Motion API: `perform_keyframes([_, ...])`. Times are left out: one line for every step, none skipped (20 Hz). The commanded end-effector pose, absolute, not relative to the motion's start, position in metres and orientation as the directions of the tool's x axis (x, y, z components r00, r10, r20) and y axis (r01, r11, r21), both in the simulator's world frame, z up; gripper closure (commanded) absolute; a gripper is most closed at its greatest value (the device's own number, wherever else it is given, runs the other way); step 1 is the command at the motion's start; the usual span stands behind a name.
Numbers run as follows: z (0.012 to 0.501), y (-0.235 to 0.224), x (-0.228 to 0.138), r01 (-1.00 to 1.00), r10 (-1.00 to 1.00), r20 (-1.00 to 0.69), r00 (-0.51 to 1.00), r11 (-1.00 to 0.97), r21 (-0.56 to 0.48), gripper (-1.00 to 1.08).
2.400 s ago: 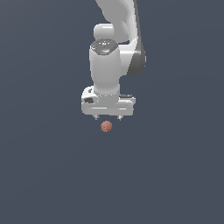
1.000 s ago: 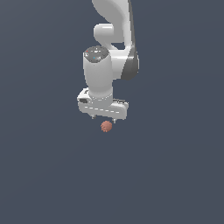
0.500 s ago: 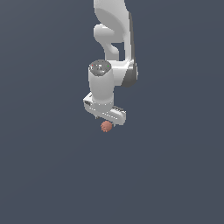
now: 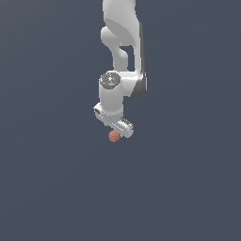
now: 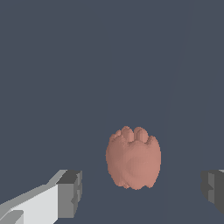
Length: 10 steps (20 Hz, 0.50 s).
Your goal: Pick up the object and move it to a goal position.
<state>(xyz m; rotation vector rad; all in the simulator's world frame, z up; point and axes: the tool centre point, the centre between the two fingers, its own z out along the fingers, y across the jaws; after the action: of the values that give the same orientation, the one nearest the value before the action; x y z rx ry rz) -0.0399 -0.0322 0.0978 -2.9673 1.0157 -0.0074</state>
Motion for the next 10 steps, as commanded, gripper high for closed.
perform_keyframes([0.0931, -0.0322, -0.043, -0.635, -0.635, 0.001, 0.773, -0.773, -0.003, -0.92])
perform_keyframes([0.0918, -0.0322, -0.0439, -0.641, -0.641, 0.001, 0.768, -0.768, -0.002, -0.92])
perform_keyframes([0.0907, -0.0322, -0.0447, -0.645, -0.645, 0.001, 0.764, -0.764, -0.001, -0.92])
perform_keyframes([0.0898, -0.0322, -0.0453, -0.649, -0.649, 0.0, 0.761, -0.761, -0.001, -0.92])
perform_keyframes([0.0892, -0.0322, -0.0457, -0.652, -0.652, 0.0, 0.759, -0.759, 0.0, -0.92])
perform_keyframes([0.0889, -0.0322, -0.0459, -0.653, -0.653, 0.0, 0.757, -0.757, 0.0, -0.92])
perform_keyframes([0.0888, -0.0322, -0.046, -0.654, -0.654, 0.0, 0.757, -0.757, 0.0, -0.92])
perform_keyframes([0.0893, -0.0322, -0.0457, -0.65, -0.65, 0.0, 0.76, -0.76, 0.0, -0.92])
perform_keyframes([0.0889, -0.0321, -0.0457, -0.65, -0.65, 0.0, 0.76, -0.76, 0.0, -0.92])
perform_keyframes([0.0879, -0.0321, -0.0457, -0.65, -0.65, 0.0, 0.76, -0.76, 0.0, -0.92])
